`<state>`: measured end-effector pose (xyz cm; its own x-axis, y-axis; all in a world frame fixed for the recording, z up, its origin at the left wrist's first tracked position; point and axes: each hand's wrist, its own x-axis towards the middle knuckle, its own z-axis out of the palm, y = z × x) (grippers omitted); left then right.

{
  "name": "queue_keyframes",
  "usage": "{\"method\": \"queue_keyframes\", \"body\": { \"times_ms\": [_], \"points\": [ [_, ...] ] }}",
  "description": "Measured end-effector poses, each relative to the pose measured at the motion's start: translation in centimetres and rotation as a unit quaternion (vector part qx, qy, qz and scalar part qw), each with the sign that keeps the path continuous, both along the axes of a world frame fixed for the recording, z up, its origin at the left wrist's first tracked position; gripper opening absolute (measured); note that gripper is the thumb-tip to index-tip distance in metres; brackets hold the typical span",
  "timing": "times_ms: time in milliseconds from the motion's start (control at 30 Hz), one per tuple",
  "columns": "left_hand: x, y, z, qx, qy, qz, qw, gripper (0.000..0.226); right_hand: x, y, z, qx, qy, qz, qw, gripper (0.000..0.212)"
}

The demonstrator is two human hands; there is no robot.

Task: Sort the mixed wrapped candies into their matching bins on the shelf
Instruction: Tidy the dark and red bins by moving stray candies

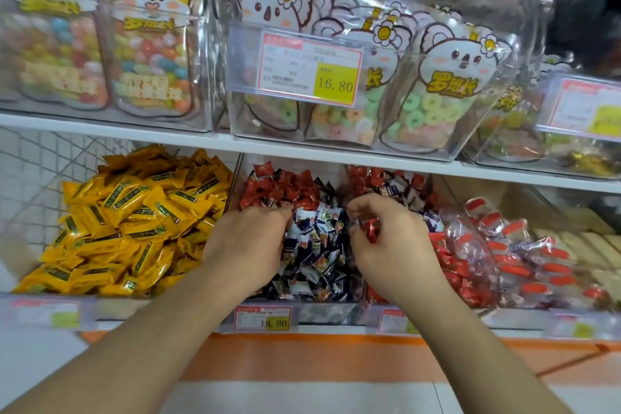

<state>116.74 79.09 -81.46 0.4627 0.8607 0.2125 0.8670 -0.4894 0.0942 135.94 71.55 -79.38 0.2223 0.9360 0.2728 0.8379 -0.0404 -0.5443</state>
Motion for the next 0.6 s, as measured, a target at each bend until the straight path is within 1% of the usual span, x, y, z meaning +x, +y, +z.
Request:
{"method": "queue_keyframes", "body": {
  "times_ms": [100, 200, 267, 367, 467, 533, 600],
  "points": [
    [0.6, 0.0, 0.1, 0.016, 0.085, 0.004, 0.996, 0.054, 0.2, -0.1, 0.0, 0.004, 0.003, 0.001, 1.000, 0.029],
    [0.6, 0.1, 0.1, 0.016, 0.112, 0.002, 0.994, 0.061, 0.5, -0.2, 0.0, 0.004, 0.007, -0.008, 1.000, 0.029],
    [0.6, 0.2, 0.1, 0.012, 0.101, 0.001, 0.995, 0.057, 0.6, -0.4, 0.1, 0.005, 0.011, -0.011, 1.000, 0.027],
    [0.5, 0.4, -0.5, 0.011, 0.074, 0.015, 0.997, 0.046, 0.6, -0.5, 0.1, 0.010, 0.008, -0.011, 1.000, 0.026],
    [0.1, 1.0, -1.1, 0.001, 0.008, 0.032, 0.999, 0.035, 0.4, -0.7, 0.2, 0.012, 0.006, -0.009, 1.000, 0.027],
    [-0.2, 1.4, -1.5, -0.010, -0.041, 0.024, 0.999, 0.029, 0.4, -0.8, 0.3, 0.013, 0.007, -0.007, 1.000, 0.029],
    [-0.5, 1.6, -1.5, -0.018, -0.068, 0.011, 0.997, 0.028, 0.4, -0.7, 0.2, 0.012, 0.011, -0.004, 1.000, 0.029]
  ]
}}
